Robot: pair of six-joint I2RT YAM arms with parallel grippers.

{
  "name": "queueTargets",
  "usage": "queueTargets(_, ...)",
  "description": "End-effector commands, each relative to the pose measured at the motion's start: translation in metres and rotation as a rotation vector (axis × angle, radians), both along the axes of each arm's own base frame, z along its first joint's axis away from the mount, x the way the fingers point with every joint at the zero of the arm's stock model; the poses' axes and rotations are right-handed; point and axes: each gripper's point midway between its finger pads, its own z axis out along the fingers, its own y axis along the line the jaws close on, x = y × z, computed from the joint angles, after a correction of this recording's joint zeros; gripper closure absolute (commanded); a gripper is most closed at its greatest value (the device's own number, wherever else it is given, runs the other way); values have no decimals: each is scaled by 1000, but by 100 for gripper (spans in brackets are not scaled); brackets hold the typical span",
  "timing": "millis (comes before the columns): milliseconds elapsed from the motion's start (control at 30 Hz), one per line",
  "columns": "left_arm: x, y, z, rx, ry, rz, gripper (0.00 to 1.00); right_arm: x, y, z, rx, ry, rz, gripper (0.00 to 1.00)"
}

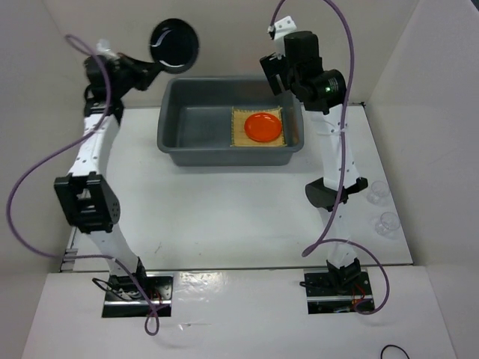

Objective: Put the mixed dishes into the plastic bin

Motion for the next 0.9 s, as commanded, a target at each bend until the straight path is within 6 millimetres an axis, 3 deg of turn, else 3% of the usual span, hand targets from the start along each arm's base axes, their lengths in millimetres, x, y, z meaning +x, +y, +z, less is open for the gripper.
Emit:
queueTargets(0,18,-73,-57,42,168,-137,100,-28,-45,83,90,-235,-184,6)
queueTargets(67,30,-107,-73,59,198,-190,100,-38,-61,98,103,-274,-225,6)
queueTargets(133,35,-128,-89,95,257,-227,100,-46,-72,108,111,-296,-250,3)
queueTargets(167,43,-153,-119,112,314,-272,100,-53,-86,117,120,-317,-273,3)
queueTargets(200,45,-163,-97,151,292,-282,100,-57,-90,122,136,-328,-277,1)
queueTargets(233,57,-175,-134,171,357,-300,100,-59,-100,126,140,-338,-289,1)
queueTargets(267,57,-197,-140,191,363,-339,100,-66,-105,131,145,-344,-285,1)
queueTargets(300,54,-202,-155,211,429,-343,100,-64,-108,131,146,-344,-285,1)
queueTargets(333,56,-209,-97,208,276,-342,100,-69,-114,133,148,-346,-285,1)
queueTargets(367,73,-213,-153,187,357,-341,100,-67,-120,133,147,-346,-291,1)
queueTargets(400,69,-229,-148,146,337,-402,100,-67,-123,133,146,-347,-300,1)
queueTargets(433,71,-234,-185,104,435,-426,100,-66,-121,133,149,-346,-285,1)
queueTargets(467,72,-241,-177,115,397,-409,100,-66,-127,133,146,-347,-300,1)
queueTargets(567,70,-261,-226,79,500,-437,100,-66,-129,134,148,-346,-292,1)
queueTargets(600,72,-261,-218,68,478,-434,100,-66,-133,134,147,-346,-301,1)
queueTargets(667,69,-278,-230,52,493,-451,100,-66,-131,134,150,-345,-287,1)
queueTargets(833,64,-292,-270,43,572,-464,100,-61,-133,128,153,-328,-285,1)
queueTargets(867,64,-292,-270,43,572,-464,100,-60,-132,128,155,-327,-275,1)
